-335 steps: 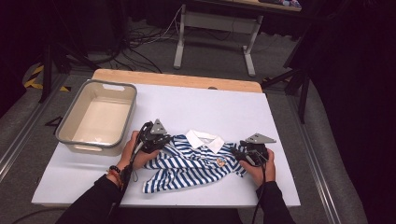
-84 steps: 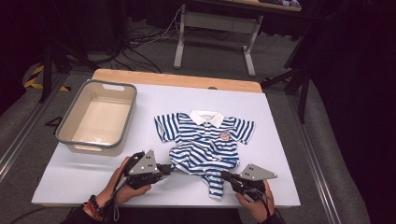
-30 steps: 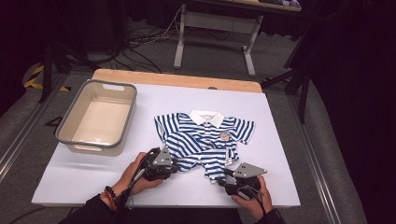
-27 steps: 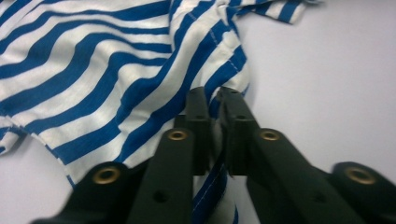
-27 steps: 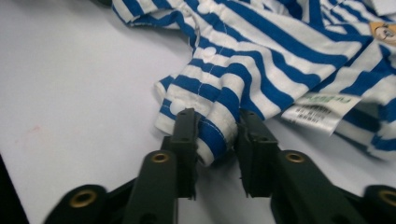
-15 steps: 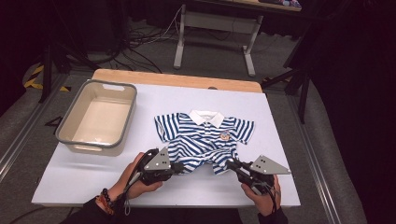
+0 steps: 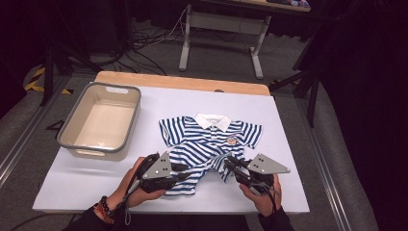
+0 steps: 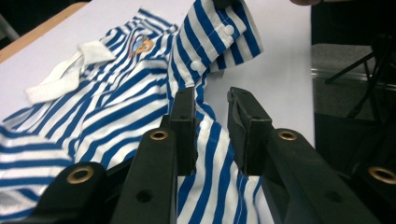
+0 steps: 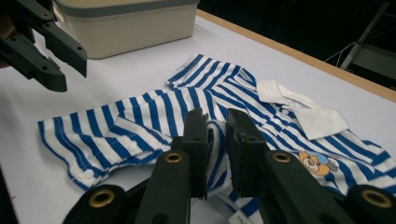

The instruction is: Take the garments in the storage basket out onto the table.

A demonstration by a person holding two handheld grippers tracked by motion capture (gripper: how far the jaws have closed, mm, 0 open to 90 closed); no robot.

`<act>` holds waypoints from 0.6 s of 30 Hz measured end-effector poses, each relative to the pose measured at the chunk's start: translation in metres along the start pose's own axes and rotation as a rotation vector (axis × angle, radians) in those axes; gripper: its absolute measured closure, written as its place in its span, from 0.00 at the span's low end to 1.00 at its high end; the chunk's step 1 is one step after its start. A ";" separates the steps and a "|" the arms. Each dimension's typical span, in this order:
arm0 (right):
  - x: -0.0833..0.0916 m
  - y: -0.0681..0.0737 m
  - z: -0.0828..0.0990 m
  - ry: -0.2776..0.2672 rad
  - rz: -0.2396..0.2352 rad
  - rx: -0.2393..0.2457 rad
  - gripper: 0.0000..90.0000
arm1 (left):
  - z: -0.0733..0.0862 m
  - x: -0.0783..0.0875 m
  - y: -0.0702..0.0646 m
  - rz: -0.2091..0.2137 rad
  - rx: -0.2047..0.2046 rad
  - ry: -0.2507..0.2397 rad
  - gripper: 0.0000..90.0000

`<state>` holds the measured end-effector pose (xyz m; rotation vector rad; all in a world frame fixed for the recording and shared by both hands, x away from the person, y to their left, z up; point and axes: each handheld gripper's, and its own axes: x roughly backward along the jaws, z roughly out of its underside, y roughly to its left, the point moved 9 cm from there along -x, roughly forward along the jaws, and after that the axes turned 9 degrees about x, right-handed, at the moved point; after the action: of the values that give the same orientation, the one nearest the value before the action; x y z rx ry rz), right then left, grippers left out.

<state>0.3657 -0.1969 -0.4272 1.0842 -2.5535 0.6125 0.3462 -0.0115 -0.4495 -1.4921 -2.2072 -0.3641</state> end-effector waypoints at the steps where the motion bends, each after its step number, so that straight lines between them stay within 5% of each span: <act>1: -0.006 -0.001 0.000 0.008 -0.006 0.000 0.88 | 0.002 -0.001 0.002 -0.007 -0.002 0.004 0.79; 12: -0.067 -0.011 0.014 0.131 -0.009 0.018 0.84 | 0.035 -0.014 0.031 -0.082 0.047 0.103 0.67; 18: -0.092 -0.022 0.018 0.172 0.003 -0.042 0.58 | 0.047 -0.019 0.034 -0.080 0.063 0.141 0.60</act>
<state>0.4419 -0.1634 -0.4763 0.9693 -2.4099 0.6219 0.3730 0.0076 -0.5003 -1.3069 -2.1512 -0.4092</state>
